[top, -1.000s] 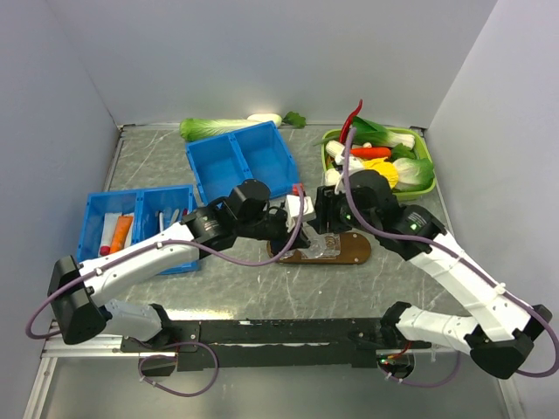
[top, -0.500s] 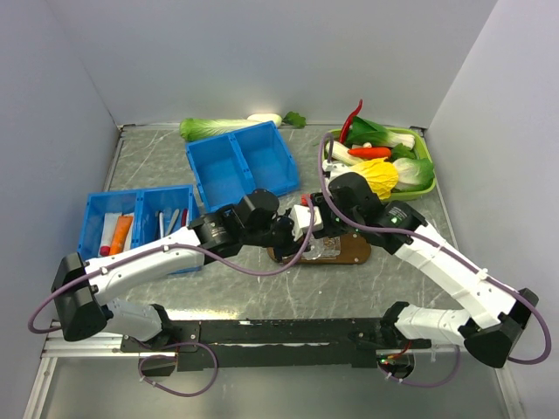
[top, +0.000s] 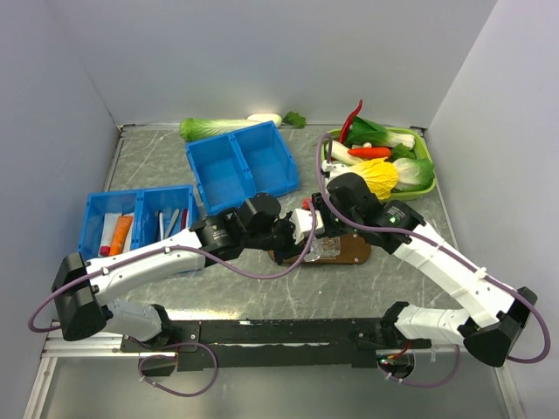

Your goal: Prepare toiletry sets of a toothbrush and toothpaste on the tray

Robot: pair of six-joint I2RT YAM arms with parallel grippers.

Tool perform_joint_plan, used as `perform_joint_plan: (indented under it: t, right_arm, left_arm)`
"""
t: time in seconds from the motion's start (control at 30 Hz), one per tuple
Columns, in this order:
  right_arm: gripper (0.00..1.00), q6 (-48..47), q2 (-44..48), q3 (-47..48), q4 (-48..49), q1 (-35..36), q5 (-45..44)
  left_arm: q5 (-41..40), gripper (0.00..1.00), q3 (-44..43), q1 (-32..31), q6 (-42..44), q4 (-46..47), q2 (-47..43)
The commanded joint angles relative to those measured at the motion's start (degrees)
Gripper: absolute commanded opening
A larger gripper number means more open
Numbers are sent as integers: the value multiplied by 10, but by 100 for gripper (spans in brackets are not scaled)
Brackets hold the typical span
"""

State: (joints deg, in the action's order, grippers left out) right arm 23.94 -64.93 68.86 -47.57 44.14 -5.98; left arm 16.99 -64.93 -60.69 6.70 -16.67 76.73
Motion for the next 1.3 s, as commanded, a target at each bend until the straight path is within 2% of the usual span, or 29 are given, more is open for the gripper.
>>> perform_joint_plan:
  t: [0.0,0.23,0.43,0.57,0.63,0.67,0.73,0.77,0.93,1.07,1.13,1.17,1.27]
  right_arm:
    - [45,-6,-3,-9,16,7,6]
    - [41,-4,-13,-14,23,8,18]
    - [26,-6,-17,-6,18,10,0]
    - [8,-1,-10,-3,21,11,-8]
    - [3,0,-2,-3,27,11,-10]
    - [0,1,1,-4,28,10,-11]
    - [0,3,11,-6,33,11,-17]
    - [0,5,19,-7,34,11,-20]
    - [0,10,45,-15,49,11,-28]
    - [0,10,66,-15,53,12,-36]
    - [0,6,72,-13,51,10,-50]
    - [0,2,77,-13,49,9,-55]
    - [0,-10,84,-5,47,2,-77]
  left_arm:
    - [-1,1,-3,-4,12,43,-4]
    - [-2,1,0,-4,12,46,-11]
    - [-8,1,0,-4,9,48,-10]
    - [-17,1,-2,-4,-2,53,-13]
    - [-18,3,0,-5,-5,59,-19]
    - [-20,8,0,-5,-7,62,-21]
    - [-23,14,4,-4,-9,67,-28]
    - [-28,20,5,-4,-10,69,-30]
    - [-29,38,9,-4,-13,74,-37]
    - [-28,63,9,-4,-15,74,-44]
    - [-31,70,12,-4,-14,74,-54]
    - [-31,78,15,-3,-13,80,-59]
    - [-33,94,30,1,-16,101,-96]
